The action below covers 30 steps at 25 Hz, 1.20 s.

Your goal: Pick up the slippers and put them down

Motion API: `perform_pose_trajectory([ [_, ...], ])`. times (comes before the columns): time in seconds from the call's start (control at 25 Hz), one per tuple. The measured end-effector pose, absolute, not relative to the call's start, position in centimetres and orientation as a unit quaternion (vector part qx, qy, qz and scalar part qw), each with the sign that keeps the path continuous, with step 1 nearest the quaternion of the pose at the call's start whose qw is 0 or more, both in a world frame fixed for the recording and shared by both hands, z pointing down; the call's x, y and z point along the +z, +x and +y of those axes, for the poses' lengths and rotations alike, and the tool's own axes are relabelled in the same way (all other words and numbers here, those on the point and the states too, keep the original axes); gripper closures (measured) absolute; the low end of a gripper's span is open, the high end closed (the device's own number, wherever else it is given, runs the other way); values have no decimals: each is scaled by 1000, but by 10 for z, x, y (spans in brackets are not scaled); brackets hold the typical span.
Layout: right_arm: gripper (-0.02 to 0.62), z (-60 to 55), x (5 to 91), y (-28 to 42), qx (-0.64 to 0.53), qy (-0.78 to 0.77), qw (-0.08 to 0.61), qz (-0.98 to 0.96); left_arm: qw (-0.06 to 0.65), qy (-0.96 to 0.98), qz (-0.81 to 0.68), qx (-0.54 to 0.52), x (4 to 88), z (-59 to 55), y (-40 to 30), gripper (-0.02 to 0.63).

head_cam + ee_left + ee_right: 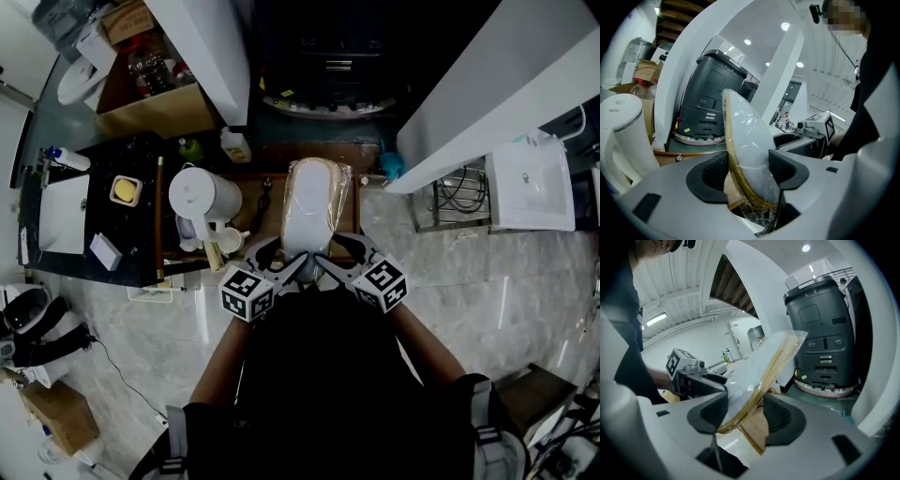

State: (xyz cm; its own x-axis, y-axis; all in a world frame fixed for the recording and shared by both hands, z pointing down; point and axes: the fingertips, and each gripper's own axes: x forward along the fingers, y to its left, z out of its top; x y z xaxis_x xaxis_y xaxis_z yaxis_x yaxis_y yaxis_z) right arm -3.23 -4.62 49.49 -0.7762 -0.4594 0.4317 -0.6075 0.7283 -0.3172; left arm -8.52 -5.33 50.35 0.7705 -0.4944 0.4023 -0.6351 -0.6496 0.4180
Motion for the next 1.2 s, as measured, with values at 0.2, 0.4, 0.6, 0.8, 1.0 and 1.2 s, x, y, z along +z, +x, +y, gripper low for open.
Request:
perform_pose_trajectory([
  [0.2,354,-50,510,-29,238,284,180,-911,285,894,-316,144,517,-56,-82,334],
  [0.4,354,-53,528,-29,251,275,196,-907,302,885,-317,156,535,-58,-82,334],
  [0.6,354,-59,547,-24,264,265,214,-902,321,877,-313,172,553,-62,-76,334],
  [0.8,354,-60,573,-16,282,252,239,-894,344,867,-308,190,578,-63,-70,334],
  [1.0,354,-61,595,-9,299,238,259,-887,360,858,-298,212,600,-63,-62,334],
  [1.2,354,-68,619,-2,315,230,272,-880,374,850,-290,231,622,-66,-55,333],
])
